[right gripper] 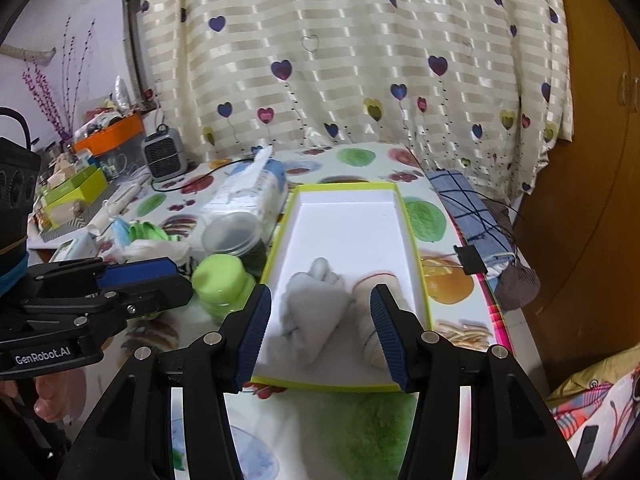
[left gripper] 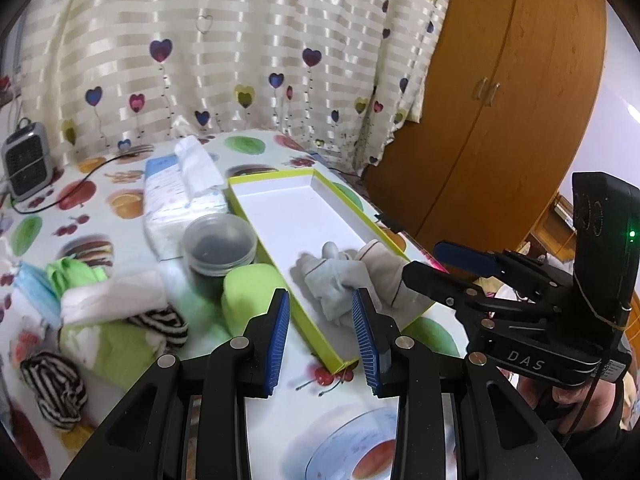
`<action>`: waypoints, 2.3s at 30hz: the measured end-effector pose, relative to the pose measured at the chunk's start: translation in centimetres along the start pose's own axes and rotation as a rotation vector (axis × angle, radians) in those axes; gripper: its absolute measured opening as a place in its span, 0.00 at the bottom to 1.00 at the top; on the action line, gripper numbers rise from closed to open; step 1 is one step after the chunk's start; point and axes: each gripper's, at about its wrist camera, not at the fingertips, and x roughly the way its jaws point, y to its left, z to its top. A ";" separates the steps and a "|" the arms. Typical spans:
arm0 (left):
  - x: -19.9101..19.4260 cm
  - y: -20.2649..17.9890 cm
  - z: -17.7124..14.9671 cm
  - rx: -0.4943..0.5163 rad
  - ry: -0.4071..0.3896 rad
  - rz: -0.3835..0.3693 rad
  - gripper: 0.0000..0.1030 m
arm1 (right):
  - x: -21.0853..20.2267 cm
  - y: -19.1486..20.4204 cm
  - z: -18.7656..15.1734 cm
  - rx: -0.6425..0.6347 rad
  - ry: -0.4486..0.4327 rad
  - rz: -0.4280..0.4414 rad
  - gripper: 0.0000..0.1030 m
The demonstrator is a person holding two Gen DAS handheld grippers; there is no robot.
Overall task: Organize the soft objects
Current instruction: 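Withdraw both grippers from the box back toward the pile of cloths, then grasp the zebra-striped cloth with the left gripper while the right grasps the folded white cloth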
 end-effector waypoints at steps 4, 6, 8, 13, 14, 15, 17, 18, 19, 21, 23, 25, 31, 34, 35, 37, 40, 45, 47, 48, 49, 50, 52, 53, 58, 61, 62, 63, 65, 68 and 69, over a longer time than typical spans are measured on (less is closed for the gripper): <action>-1.1 0.7 -0.5 -0.014 -0.009 0.018 0.30 | -0.5 0.9 0.0 -0.014 -0.005 0.014 0.52; -1.4 0.9 -0.7 -0.019 -0.012 0.025 0.30 | -0.7 1.4 0.0 -0.021 -0.007 0.021 0.52; -1.8 1.2 -0.9 -0.026 -0.014 0.030 0.30 | -0.8 1.9 0.0 -0.030 -0.009 0.027 0.52; -2.6 1.6 -1.5 -0.035 -0.019 0.043 0.30 | -0.9 3.1 0.0 -0.051 -0.006 0.045 0.52; -2.8 1.8 -1.6 -0.038 -0.022 0.047 0.30 | -0.9 3.3 0.0 -0.053 -0.005 0.047 0.51; -2.9 2.0 -1.7 -0.041 -0.023 0.050 0.30 | -0.9 3.6 0.0 -0.058 -0.004 0.051 0.51; -3.2 2.3 -1.9 -0.047 -0.026 0.057 0.30 | -0.9 4.1 0.0 -0.065 -0.003 0.058 0.51; -3.3 2.5 -2.1 -0.050 -0.029 0.067 0.30 | -0.9 4.3 0.0 -0.068 -0.003 0.062 0.51; -3.4 2.6 -2.2 -0.051 -0.032 0.078 0.30 | -0.9 4.6 0.0 -0.073 -0.002 0.067 0.52; -3.7 3.0 -2.4 -0.056 -0.037 0.093 0.30 | -0.8 5.1 0.0 -0.080 0.000 0.076 0.52; -3.9 3.5 -2.7 -0.067 -0.040 0.111 0.30 | -0.6 5.6 -0.1 -0.087 0.005 0.091 0.51; -4.1 4.1 -3.1 -0.077 -0.043 0.133 0.30 | -0.3 6.3 -0.2 -0.097 0.012 0.108 0.51; -4.5 5.7 -4.3 -0.118 -0.036 0.177 0.30 | 0.7 8.2 -0.6 -0.132 0.038 0.158 0.52; -4.7 6.5 -4.7 -0.135 -0.037 0.191 0.32 | 1.1 8.9 -0.8 -0.141 0.046 0.179 0.52; -4.8 6.8 -4.9 -0.141 -0.038 0.197 0.34 | 1.2 9.2 -0.9 -0.147 0.050 0.186 0.52; -4.9 7.1 -5.1 -0.147 -0.038 0.205 0.36 | 1.5 9.7 -1.0 -0.161 0.061 0.199 0.52; -5.0 7.6 -5.4 -0.157 -0.037 0.217 0.38 | 1.9 10.4 -1.3 -0.179 0.074 0.215 0.52; -5.5 8.3 -5.9 -0.169 -0.047 0.246 0.44 | 2.2 11.3 -1.5 -0.194 0.082 0.233 0.54; -5.7 8.6 -6.0 -0.170 -0.053 0.258 0.45 | 2.3 11.6 -1.6 -0.199 0.082 0.240 0.55; -5.8 8.6 -6.1 -0.168 -0.054 0.262 0.45 | 2.3 11.8 -1.6 -0.203 0.081 0.242 0.56; -5.9 8.7 -6.2 -0.165 -0.058 0.268 0.45 | 2.3 11.9 -1.6 -0.206 0.080 0.244 0.56; -6.0 8.8 -6.3 -0.164 -0.063 0.271 0.45 | 2.3 12.1 -1.6 -0.210 0.080 0.247 0.56; -6.3 8.8 -6.4 -0.159 -0.071 0.271 0.45 | 2.4 12.3 -1.6 -0.214 0.080 0.251 0.56; -6.4 8.8 -6.5 -0.157 -0.073 0.273 0.45 | 2.4 12.5 -1.6 -0.217 0.081 0.253 0.56; -6.5 9.4 -6.8 -0.169 -0.062 0.276 0.45 | 2.6 13.1 -1.7 -0.229 0.082 0.271 0.56; -6.7 9.9 -7.3 -0.184 -0.063 0.276 0.45 | 2.7 13.6 -1.8 -0.238 0.081 0.282 0.56; -6.8 10.1 -7.4 -0.193 -0.065 0.278 0.45 | 2.7 13.7 -1.8 -0.241 0.082 0.285 0.56; -7.0 10.3 -7.6 -0.203 -0.068 0.283 0.45 | 2.8 13.8 -1.8 -0.244 0.083 0.286 0.56; -7.4 10.9 -7.8 -0.221 -0.073 0.296 0.45 | 2.8 14.1 -1.9 -0.248 0.083 0.292 0.56; -7.7 11.9 -8.2 -0.245 -0.076 0.317 0.45 | 3.1 14.4 -2.0 -0.252 0.095 0.297 0.56; -7.9 12.2 -8.2 -0.254 -0.078 0.317 0.45 | 3.2 14.5 -2.1 -0.250 0.098 0.301 0.56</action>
